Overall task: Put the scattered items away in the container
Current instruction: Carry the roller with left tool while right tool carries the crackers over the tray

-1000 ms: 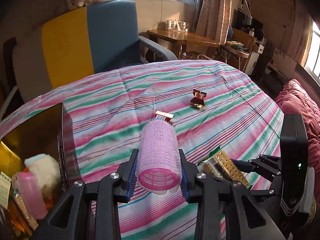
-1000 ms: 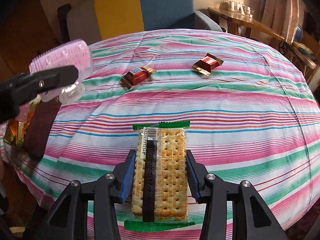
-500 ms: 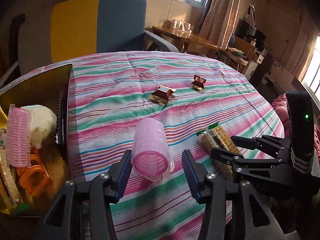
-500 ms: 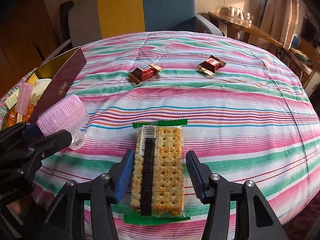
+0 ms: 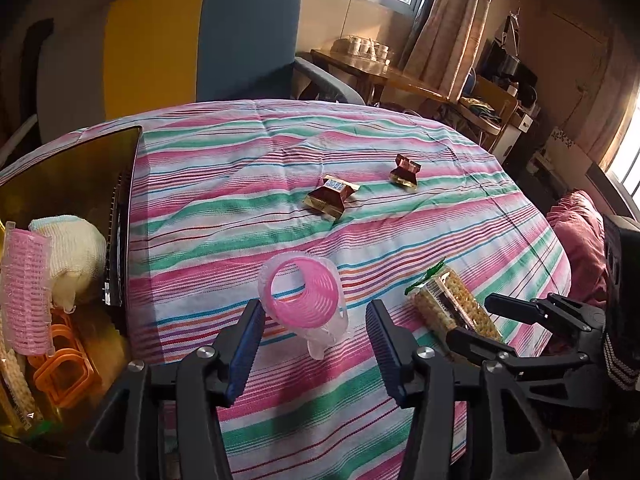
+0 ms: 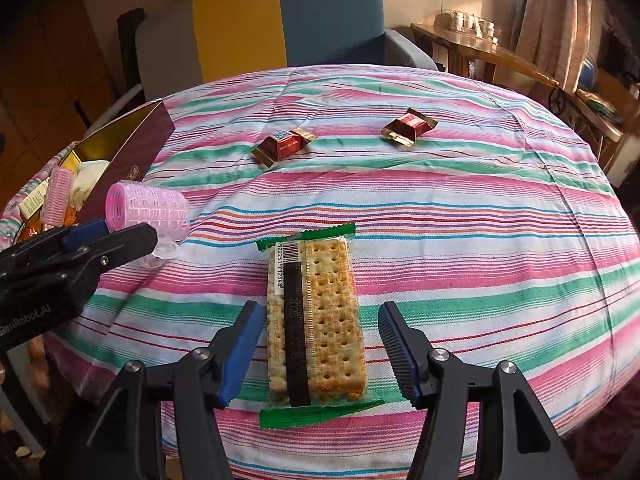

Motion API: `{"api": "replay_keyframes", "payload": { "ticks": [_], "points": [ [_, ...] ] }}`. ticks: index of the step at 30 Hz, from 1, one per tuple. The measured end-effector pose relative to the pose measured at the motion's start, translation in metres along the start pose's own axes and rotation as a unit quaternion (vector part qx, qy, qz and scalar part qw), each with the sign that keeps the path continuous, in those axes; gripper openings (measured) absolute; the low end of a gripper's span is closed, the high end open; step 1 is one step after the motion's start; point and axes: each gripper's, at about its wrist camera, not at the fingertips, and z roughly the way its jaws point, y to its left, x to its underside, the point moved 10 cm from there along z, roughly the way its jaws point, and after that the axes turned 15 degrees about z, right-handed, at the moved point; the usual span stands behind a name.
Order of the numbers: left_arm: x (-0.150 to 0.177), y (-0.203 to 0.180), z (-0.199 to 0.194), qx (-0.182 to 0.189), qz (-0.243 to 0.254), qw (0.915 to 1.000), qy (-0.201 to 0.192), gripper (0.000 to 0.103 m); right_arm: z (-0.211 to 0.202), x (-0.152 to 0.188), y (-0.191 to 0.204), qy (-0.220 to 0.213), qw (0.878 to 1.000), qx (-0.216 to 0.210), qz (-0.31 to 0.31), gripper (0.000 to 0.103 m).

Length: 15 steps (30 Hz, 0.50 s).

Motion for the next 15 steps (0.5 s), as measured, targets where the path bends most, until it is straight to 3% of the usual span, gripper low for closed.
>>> {"api": "replay_keyframes", "payload": {
  "ticks": [8,11,15],
  "points": [
    [-0.001,0.004,0.011,-0.019,-0.004,0.9997,0.012,0.052,0.005,0.003,-0.005,0.009,1.0,0.004,0.0,0.068],
    [-0.001,0.003,0.009,-0.023,0.002,0.9997,0.009,0.041,0.006,0.002,-0.006,0.005,1.0,0.009,-0.003,0.067],
    [-0.002,0.001,0.006,-0.029,0.012,0.9995,0.004,0.035,0.005,0.001,-0.003,-0.002,1.0,0.014,-0.016,0.049]
  ]
}}
